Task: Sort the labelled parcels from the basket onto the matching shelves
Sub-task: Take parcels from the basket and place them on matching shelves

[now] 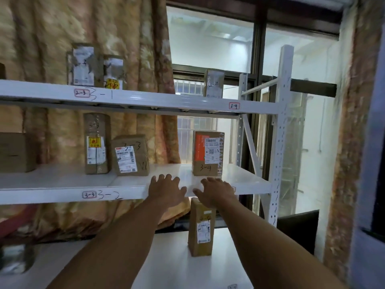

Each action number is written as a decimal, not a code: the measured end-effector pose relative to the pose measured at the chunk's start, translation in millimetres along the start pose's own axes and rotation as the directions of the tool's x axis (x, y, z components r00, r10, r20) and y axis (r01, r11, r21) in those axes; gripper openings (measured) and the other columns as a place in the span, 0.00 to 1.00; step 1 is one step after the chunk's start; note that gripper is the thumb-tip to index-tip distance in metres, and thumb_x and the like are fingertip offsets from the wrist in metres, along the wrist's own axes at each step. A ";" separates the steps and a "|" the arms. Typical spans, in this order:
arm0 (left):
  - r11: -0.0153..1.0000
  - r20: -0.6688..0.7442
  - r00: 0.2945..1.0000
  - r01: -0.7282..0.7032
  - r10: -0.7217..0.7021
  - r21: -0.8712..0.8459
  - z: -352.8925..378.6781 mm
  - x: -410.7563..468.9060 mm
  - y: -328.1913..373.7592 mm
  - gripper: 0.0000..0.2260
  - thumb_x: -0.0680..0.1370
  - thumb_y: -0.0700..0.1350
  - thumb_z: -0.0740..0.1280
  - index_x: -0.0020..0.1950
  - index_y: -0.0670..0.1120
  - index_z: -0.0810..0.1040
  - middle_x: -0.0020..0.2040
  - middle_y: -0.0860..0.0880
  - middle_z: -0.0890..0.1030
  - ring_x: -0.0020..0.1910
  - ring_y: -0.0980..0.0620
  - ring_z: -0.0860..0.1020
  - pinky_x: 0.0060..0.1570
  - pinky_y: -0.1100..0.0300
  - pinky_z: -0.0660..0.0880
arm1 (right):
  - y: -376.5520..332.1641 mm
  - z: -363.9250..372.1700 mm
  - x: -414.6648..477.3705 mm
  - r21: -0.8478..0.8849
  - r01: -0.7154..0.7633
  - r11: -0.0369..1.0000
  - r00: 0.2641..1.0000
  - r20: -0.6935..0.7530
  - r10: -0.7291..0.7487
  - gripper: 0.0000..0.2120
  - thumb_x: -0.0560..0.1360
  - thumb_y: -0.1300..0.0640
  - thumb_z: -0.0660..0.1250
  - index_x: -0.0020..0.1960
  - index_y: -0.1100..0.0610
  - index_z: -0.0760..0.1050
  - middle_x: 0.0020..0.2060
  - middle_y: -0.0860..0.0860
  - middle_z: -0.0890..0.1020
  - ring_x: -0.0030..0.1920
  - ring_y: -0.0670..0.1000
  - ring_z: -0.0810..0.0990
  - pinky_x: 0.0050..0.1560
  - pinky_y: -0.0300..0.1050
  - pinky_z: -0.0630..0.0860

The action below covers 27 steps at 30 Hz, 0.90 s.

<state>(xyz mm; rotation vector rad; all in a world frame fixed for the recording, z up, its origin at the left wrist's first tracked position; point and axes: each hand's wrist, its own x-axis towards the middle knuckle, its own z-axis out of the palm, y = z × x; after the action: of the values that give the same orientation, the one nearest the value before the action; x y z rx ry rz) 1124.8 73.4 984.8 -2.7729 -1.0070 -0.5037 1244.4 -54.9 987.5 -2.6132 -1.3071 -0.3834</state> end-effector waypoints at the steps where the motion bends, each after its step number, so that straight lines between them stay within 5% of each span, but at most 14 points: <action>1: 1.000 -0.004 1.000 0.011 -0.011 -0.005 -5.1 -14.5 -3.7 0.27 0.83 0.64 0.49 0.77 0.53 0.66 0.78 0.47 0.66 0.77 0.43 0.63 0.76 0.42 0.55 | -5.7 -3.7 -12.8 -0.004 0.004 1.000 1.000 -0.001 -0.004 0.30 0.83 0.35 0.52 0.78 0.52 0.66 0.76 0.53 0.70 0.76 0.58 0.67 0.74 0.57 0.65; 16: 0.992 0.056 0.990 0.128 -0.128 0.014 -64.6 -285.8 -59.8 0.31 0.80 0.67 0.51 0.81 0.55 0.58 0.83 0.50 0.55 0.81 0.44 0.52 0.77 0.41 0.52 | -129.8 -45.2 -260.0 0.005 0.115 0.993 0.993 -0.004 -0.115 0.33 0.82 0.32 0.49 0.81 0.49 0.61 0.81 0.53 0.62 0.81 0.59 0.59 0.78 0.61 0.55; 27: 0.981 0.087 0.978 0.191 -0.187 -0.033 -154.6 -391.1 -130.9 0.29 0.82 0.65 0.51 0.82 0.57 0.57 0.83 0.48 0.56 0.80 0.42 0.56 0.78 0.42 0.52 | -211.5 -109.9 -326.9 0.012 0.113 0.993 0.993 0.020 -0.114 0.36 0.81 0.31 0.48 0.82 0.50 0.59 0.81 0.52 0.62 0.81 0.58 0.58 0.79 0.59 0.55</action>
<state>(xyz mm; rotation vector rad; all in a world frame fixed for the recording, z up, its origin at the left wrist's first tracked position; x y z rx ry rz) 719.1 -98.0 991.4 -2.7690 -1.3026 -0.4393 870.1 -207.8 1001.0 -2.5478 -1.4648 -0.3668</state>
